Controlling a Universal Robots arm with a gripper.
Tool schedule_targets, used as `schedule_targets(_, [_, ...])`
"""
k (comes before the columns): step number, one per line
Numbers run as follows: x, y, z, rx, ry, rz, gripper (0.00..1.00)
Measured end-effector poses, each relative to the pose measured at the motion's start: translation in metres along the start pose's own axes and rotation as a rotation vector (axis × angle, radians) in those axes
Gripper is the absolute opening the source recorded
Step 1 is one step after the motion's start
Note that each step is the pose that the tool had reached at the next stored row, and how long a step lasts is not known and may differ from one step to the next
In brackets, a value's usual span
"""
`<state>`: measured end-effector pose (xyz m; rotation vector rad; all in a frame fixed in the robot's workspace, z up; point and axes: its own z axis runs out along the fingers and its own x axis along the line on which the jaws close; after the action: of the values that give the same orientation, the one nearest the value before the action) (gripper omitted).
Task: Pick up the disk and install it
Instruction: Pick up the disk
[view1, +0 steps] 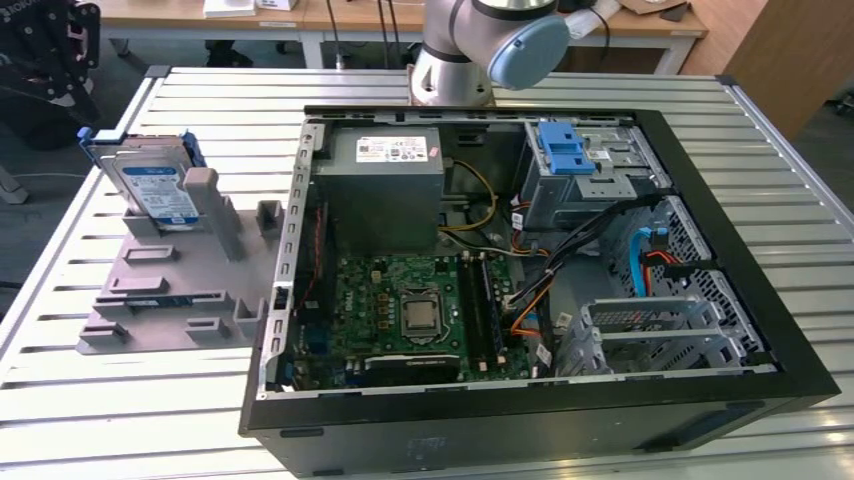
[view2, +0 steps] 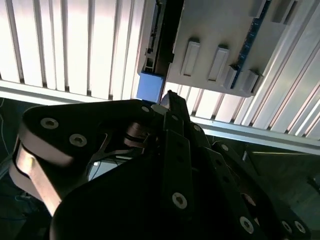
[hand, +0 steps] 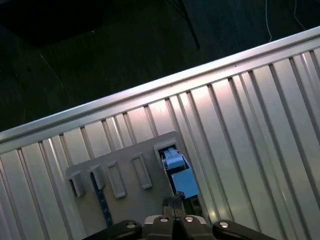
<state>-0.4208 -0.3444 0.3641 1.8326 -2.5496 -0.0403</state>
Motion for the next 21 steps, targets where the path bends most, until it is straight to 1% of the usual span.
schedule_targets(13, [0.0,0.0,0.0012,-0.0015,0.0037,-0.198,0.11])
schedule_targets(15, [0.0001,0.0001,0.0013,-0.0015,0.0039,-0.21,0.11])
schedule_targets(20, [0.0001,0.0002,0.0013,-0.0013,0.0039,-0.21,0.11])
schedule_targets(21, [0.0001,0.0002,0.0013,-0.0014,0.0039,-0.21,0.17])
